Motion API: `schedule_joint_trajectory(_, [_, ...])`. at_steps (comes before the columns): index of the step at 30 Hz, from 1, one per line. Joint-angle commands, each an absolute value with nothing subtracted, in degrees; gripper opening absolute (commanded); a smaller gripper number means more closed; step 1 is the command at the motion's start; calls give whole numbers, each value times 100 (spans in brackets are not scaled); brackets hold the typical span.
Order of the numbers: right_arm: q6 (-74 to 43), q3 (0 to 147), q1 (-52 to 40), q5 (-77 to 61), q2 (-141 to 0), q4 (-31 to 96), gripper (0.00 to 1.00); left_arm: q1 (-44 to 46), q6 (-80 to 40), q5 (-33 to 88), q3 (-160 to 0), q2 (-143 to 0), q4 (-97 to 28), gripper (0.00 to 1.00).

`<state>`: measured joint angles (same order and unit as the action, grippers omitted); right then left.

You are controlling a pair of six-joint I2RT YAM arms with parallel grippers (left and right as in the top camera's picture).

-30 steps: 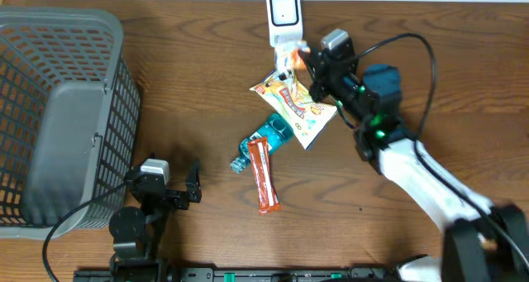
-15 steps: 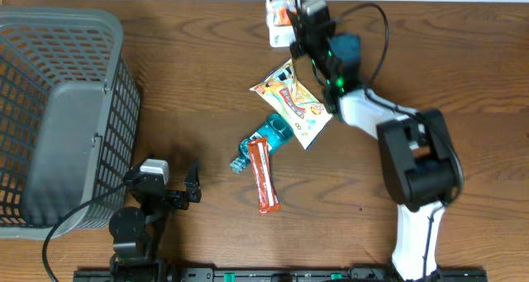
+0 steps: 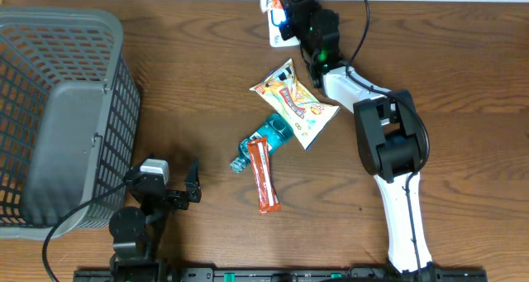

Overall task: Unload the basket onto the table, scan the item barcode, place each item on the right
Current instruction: 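Carry the tissue pack off the table to the right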

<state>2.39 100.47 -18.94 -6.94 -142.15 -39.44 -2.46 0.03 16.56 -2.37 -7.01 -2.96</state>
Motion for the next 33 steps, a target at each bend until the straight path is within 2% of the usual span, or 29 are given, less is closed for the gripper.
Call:
schedule_joint_trajectory(1, [375,10228,-1815,-237,-14274,-3942,1,-244,38,1688,-82,-683,-375,98])
schedule_joint_trajectory(7, [276,10230,-1691,-202,-13990,-3553,1,-244,38,1688,-82,-683,-375,98])
schedule_joint_trajectory(12, [294,10230,-1498,23,-13152,-2167,1,-244,38,1688,-82,-683,-375,98])
schedule_joint_trajectory(17, [543,10230,-1035,1258,-12136,-550,1,-244,38,1688,-82,-683,-375,98])
schedule_joint_trajectory(25, [797,10221,397,3273,-11614,1559,1,-244,38,1688,-82,-683,-375,98])
schedule_joint_trajectory(33, [-185,10149,2246,2934,-12217,2928,1,-244,38,1688,-82,-683,-375,98])
